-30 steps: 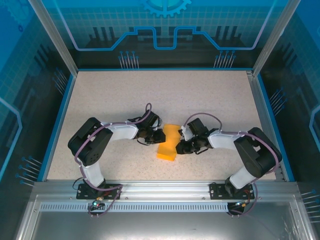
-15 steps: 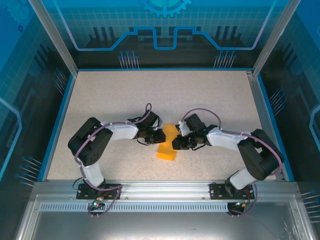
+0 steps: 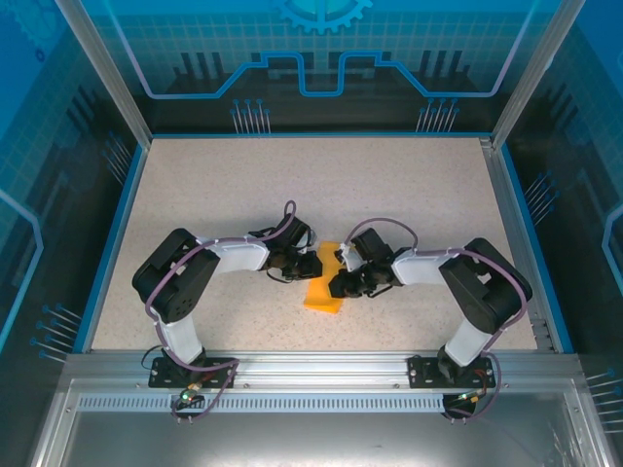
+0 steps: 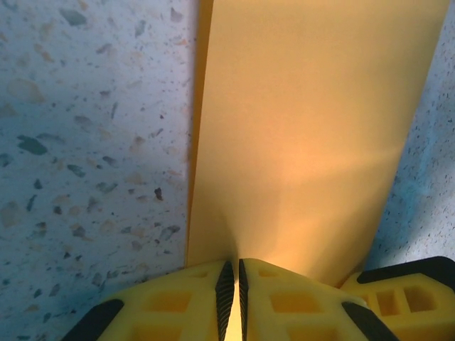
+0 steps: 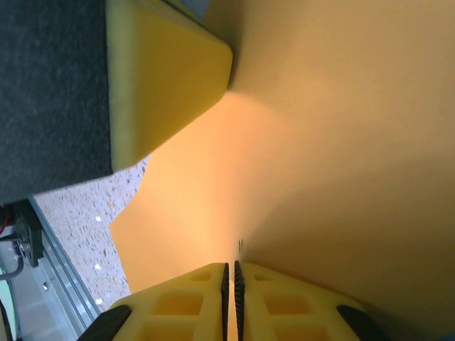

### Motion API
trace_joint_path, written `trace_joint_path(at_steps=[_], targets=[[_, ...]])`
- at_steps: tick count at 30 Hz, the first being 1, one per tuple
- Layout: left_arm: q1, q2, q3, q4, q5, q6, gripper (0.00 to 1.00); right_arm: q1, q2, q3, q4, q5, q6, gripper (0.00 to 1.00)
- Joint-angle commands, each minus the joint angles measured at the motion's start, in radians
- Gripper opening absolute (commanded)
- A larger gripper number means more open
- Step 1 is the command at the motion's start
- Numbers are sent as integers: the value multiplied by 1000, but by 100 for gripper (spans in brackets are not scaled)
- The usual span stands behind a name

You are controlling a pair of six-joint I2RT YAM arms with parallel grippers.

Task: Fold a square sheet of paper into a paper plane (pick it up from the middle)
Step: Fold the square sheet of paper in half at the center of the table.

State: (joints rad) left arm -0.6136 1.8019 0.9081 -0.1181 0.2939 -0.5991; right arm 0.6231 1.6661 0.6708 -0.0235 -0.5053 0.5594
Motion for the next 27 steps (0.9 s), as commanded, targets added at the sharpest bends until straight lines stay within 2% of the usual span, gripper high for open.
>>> trace_joint_path(at_steps=[1, 13, 19, 23, 27], targets=[[-5, 70, -55, -175, -85, 25, 17, 11, -28, -76, -129, 0, -28, 14], [-4, 71, -46, -193, -90, 31, 17, 18, -171, -154, -264, 46, -34, 13], [-4, 71, -42, -194, -88, 28, 17, 18, -272, -118, -205, 14, 30, 13], [-4, 65, -46, -192, -88, 25, 17, 30, -260, -64, -126, 6, 81, 13], [-5, 58, -51, -193, -91, 25, 17, 73, -158, 21, -116, 11, 69, 13]])
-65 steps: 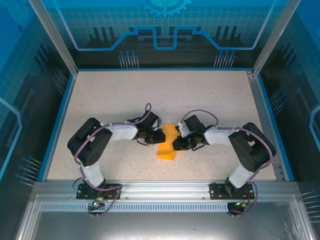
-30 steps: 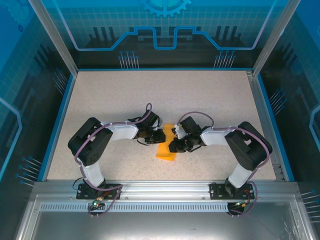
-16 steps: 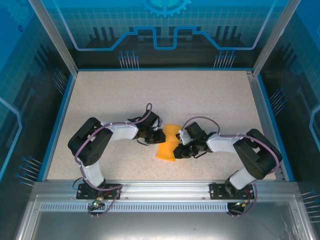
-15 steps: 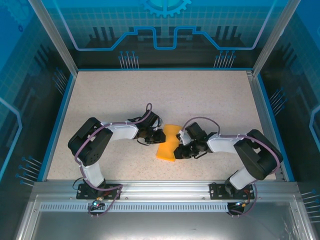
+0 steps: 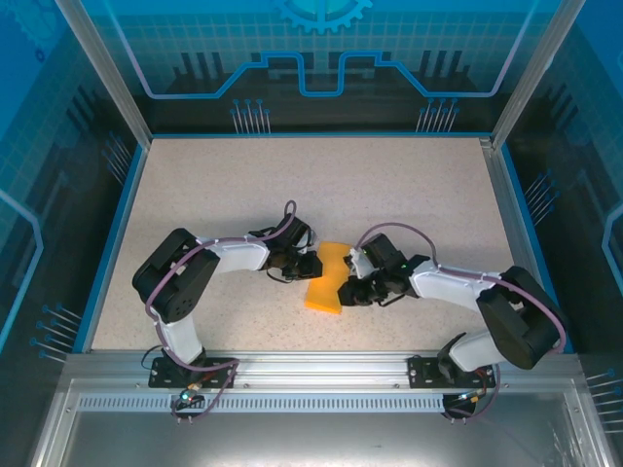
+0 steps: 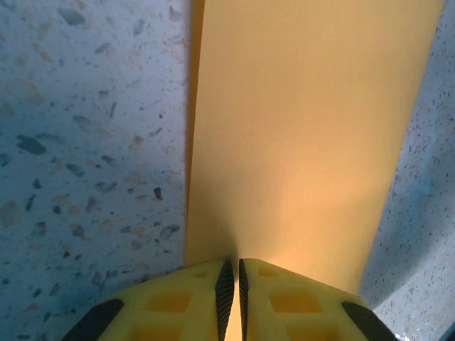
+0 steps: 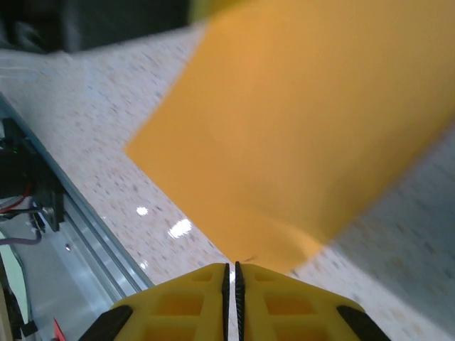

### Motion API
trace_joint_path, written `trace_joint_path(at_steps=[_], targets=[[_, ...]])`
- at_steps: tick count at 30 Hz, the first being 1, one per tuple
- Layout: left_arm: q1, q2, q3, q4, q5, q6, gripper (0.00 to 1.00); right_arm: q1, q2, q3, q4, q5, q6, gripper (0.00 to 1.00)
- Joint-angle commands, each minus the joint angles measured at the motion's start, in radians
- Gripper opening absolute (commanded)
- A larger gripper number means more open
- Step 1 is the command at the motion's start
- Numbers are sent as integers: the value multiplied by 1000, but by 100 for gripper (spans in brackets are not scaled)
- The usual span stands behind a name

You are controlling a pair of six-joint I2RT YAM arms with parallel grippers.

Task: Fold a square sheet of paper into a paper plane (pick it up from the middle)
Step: Fold the square sheet of paper in half at the center of the table.

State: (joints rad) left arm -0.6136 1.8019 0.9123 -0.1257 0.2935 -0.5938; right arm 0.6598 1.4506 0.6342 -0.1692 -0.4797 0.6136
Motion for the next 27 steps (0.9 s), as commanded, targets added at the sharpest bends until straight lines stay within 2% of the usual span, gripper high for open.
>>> trace_joint_path(at_steps=[1, 6, 11, 27], targets=[[-5, 56, -56, -184, -91, 20, 17, 49, 90, 72, 31, -16, 9, 13], [-4, 51, -54, -189, -97, 25, 17, 78, 187, 97, 4, 6, -25, 13], [-4, 53, -59, -182, -98, 28, 17, 81, 198, 65, -29, 28, -51, 13], [-4, 68, -64, -180, -97, 36, 17, 77, 19, -160, -62, 65, -18, 13]])
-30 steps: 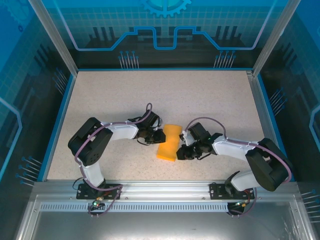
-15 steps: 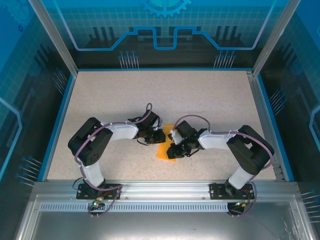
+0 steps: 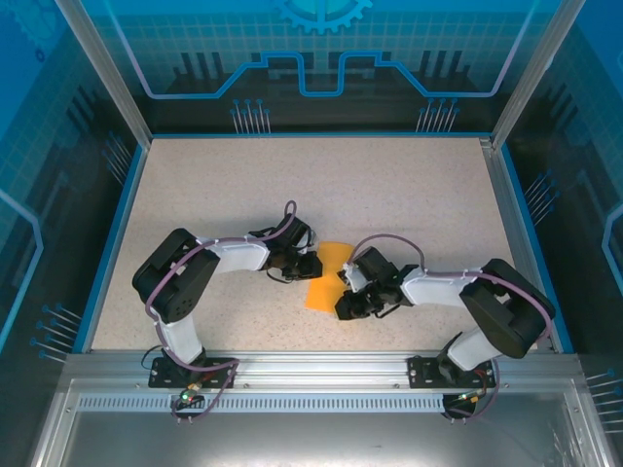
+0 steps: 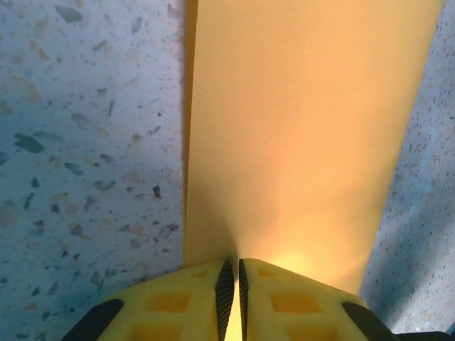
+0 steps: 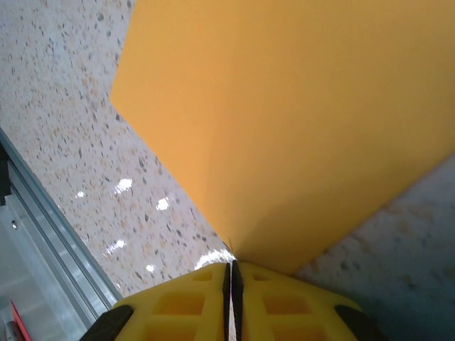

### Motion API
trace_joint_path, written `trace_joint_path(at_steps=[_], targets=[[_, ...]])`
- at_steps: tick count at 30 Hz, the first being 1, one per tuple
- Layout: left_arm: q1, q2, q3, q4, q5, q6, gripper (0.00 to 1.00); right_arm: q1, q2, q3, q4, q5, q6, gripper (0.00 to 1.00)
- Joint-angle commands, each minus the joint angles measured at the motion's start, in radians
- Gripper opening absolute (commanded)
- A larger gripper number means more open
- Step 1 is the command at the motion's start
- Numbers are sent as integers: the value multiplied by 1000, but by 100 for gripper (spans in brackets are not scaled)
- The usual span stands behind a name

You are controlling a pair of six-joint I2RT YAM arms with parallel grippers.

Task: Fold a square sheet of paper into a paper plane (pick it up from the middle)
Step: Fold the square sheet of paper in half at the center of the table.

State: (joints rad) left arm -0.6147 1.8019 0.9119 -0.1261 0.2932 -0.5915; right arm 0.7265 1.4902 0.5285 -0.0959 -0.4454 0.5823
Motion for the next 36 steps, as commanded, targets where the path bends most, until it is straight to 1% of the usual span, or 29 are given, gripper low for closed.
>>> trace_joint_path(at_steps=[1, 5, 8, 11, 14, 18, 21, 27, 29, 32, 35, 36], targets=[[-3, 68, -61, -181, -95, 33, 17, 7, -34, -66, -139, 31, 16, 13], [-2, 64, -58, -181, -90, 31, 17, -16, -104, -77, -154, 27, 21, 13], [-3, 55, -47, -185, -79, 28, 17, -42, -175, -41, -180, 24, 22, 13], [-2, 37, -35, -191, -69, 25, 17, -95, -227, -5, -174, 19, 28, 13], [-3, 15, -15, -199, -53, 21, 18, -151, -240, 12, -112, 4, 56, 13], [-3, -21, 23, -216, -31, 16, 19, -189, -205, 49, -56, 36, 76, 16], [-3, -53, 48, -213, -7, 1, 21, -221, -164, 64, -6, 39, 98, 16], [-3, -103, 103, -224, 13, -12, 28, -230, -61, 138, 20, 59, 86, 18], [-3, -113, 123, -245, 2, -1, 31, -231, -22, 160, 36, 60, 85, 19], [0, -132, 152, -296, -47, 26, 34, -228, 25, 196, 46, 68, 83, 21], [11, -139, 166, -320, -99, 34, 45, -223, 74, 236, 30, 95, 67, 22], [20, -139, 167, -320, -111, 35, 47, -221, 93, 251, 24, 99, 60, 23]])
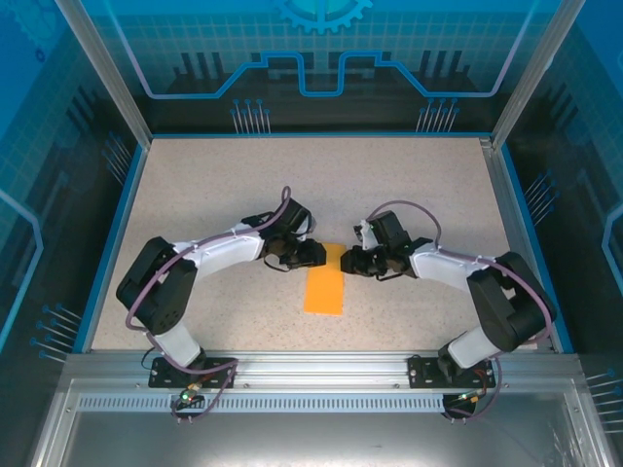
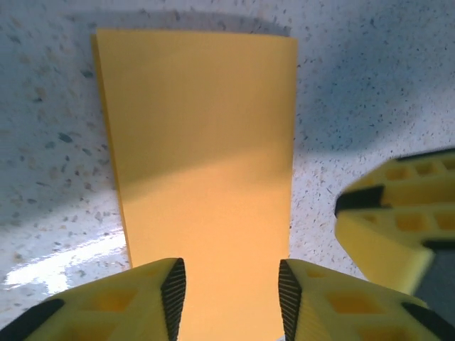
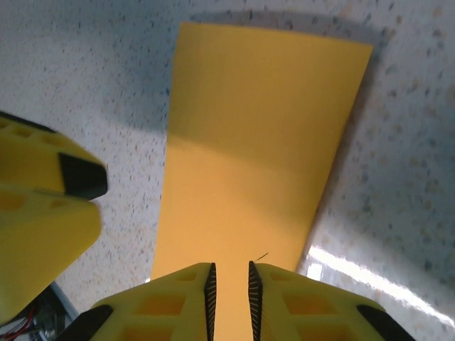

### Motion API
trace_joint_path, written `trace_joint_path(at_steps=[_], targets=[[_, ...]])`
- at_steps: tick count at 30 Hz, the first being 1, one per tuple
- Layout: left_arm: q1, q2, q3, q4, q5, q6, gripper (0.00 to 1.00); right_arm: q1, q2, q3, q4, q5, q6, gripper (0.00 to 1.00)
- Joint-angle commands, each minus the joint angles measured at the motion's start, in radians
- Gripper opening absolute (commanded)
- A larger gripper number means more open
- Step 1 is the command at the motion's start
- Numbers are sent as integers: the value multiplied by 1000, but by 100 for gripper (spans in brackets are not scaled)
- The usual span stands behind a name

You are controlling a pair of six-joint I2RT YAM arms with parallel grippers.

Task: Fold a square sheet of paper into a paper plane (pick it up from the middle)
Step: Fold the square sheet of paper in half at the center of the table.

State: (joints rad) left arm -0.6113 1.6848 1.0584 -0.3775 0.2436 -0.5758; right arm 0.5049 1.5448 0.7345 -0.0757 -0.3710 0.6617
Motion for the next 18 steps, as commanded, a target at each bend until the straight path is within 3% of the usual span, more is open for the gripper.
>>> trace_joint_path(at_steps=[1, 6, 18], targets=[[24, -21, 21, -63, -68, 17, 50, 1, 53, 56, -1, 31, -24, 23], [64, 4, 23, -12, -65, 29, 58, 9, 104, 91, -15, 59, -33, 23], [122, 93, -32, 201, 49, 1, 59, 22, 186, 132, -34, 93, -42, 22]])
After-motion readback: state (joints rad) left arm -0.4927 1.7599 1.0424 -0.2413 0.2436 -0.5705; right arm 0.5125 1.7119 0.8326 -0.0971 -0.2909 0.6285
